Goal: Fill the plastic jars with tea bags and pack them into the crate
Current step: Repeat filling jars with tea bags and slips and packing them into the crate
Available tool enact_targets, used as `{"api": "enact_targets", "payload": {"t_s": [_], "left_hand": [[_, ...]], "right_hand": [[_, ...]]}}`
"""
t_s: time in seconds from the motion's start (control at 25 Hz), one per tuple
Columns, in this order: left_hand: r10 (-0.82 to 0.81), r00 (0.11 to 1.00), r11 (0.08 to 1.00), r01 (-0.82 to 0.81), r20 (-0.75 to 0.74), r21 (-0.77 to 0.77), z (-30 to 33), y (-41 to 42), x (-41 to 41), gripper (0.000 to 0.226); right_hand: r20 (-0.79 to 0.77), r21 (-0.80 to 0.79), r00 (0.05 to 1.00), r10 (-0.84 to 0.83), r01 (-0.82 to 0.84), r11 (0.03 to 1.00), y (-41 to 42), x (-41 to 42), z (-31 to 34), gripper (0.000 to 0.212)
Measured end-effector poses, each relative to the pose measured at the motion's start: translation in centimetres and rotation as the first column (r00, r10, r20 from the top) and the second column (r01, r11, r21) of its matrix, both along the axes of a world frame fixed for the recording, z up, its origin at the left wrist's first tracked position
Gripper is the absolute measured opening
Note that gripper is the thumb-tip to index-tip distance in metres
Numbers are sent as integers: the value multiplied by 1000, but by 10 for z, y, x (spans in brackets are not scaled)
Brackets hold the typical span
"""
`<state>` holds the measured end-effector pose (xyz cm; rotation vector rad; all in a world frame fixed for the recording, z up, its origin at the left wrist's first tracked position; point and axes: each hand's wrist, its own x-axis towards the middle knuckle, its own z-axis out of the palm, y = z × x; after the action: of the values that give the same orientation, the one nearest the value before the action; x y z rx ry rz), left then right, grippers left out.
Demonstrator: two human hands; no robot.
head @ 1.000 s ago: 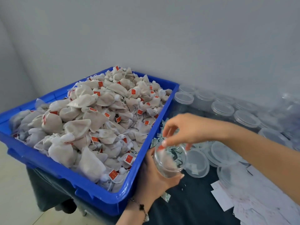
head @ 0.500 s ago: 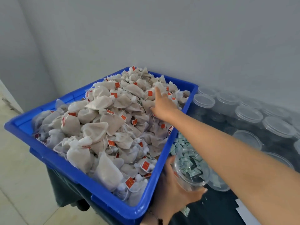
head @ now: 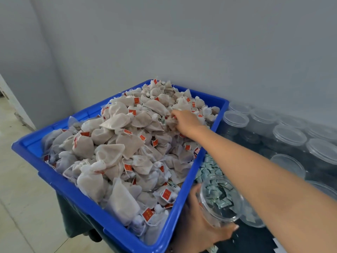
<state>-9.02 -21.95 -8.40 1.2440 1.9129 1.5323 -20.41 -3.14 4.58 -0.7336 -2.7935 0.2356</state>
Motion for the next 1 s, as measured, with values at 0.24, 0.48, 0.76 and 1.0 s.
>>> {"api": "enact_targets", "payload": {"t_s": [0.24, 0.48, 0.76, 1.0], "left_hand": [[53, 998, 999, -53, -24, 5, 6, -1, -2, 100], [124, 990, 990, -120, -62, 72, 11, 1, 1, 93], [85, 995, 996, -83, -47, 33, 8, 0, 1, 102], [14, 999, 999, -12, -50, 46, 10, -4, 2, 103]], "right_hand": [[-55, -233, 988, 144, -153, 960, -28, 110, 78, 40], [249, -212, 927, 280, -231, 950, -94, 207, 75, 30], [199, 95, 972, 127, -148, 984, -82, 186, 88, 29], [144, 241, 986, -80, 43, 970, 8, 80, 80, 33]]}}
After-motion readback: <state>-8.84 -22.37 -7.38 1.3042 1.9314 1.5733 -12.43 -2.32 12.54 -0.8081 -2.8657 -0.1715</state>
